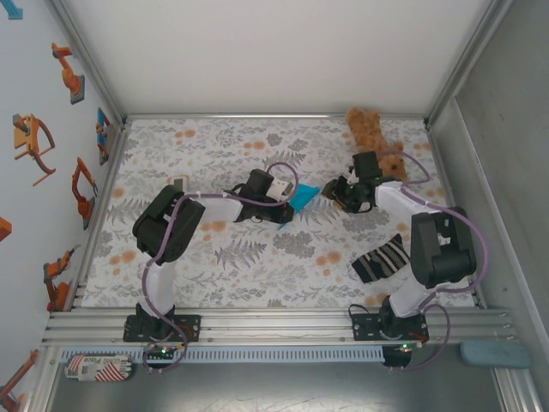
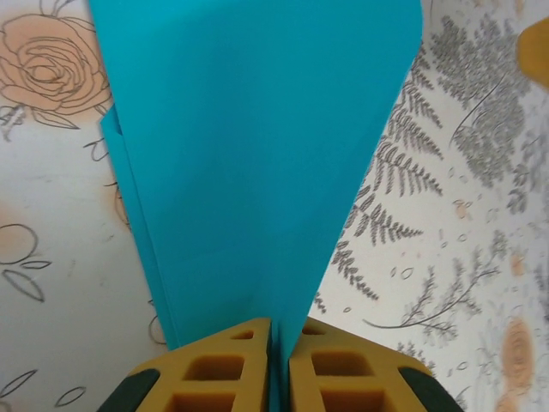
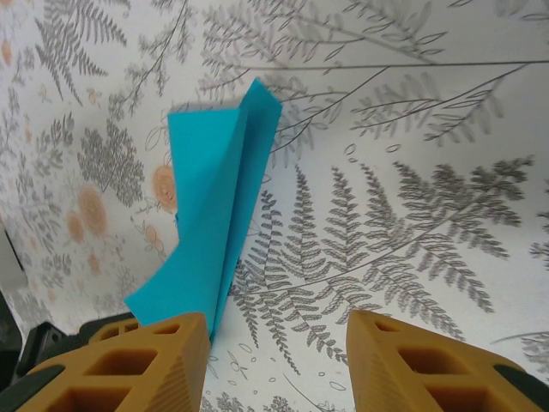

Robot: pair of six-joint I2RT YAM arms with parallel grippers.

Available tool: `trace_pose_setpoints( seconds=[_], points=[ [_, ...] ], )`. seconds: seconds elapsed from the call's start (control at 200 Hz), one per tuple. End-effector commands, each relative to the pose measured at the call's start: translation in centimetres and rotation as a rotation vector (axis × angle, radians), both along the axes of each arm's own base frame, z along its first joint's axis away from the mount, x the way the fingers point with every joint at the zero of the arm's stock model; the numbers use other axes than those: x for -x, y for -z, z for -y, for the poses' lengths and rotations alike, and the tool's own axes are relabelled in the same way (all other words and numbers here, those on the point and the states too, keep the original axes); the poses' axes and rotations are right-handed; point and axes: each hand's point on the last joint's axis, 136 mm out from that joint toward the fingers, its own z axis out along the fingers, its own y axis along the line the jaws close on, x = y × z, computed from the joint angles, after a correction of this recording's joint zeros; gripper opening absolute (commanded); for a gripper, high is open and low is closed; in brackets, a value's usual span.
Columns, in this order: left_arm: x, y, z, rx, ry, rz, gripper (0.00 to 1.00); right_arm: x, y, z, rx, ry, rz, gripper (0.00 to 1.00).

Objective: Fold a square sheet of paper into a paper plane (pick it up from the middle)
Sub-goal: Fold the wing for the fifth time at the center of the table.

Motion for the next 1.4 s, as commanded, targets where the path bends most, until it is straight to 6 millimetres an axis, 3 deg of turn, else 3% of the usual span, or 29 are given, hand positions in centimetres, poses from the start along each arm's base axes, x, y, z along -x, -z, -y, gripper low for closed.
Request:
trace_pose_setpoints(
  seconds=[0.0,0.401,0.526,1.212,1.397],
  points=[
    [0.6,0.6,0.4,0.055,-0.031,-0.104,0.12,0.4,0.3,-2.2,0.002,-0.139,0.048,0.47],
    [0.9,2.8,-0.3,0.017,-0.088,-0.205,0.13,0.4,3.1,-5.7,0.068,-0.331,0.024,0.48],
    [1.3,3.0,-0.1,0.035,-0.084,-0.243,0.15,0.0,3.6,-5.7,0.081,-0.321,0.024,0.56],
    [2.2,5.5,-1.1,-0.026,-0.112,-0.327,0.2,0.3,8.3,-4.2,0.238,-0.307,-0.124,0.57],
    [2.5,6.6,-1.6,-0.057,-0.12,-0.344,0.19,0.5,9.0,-4.6,0.232,-0.32,-0.152,0.6]
  ],
)
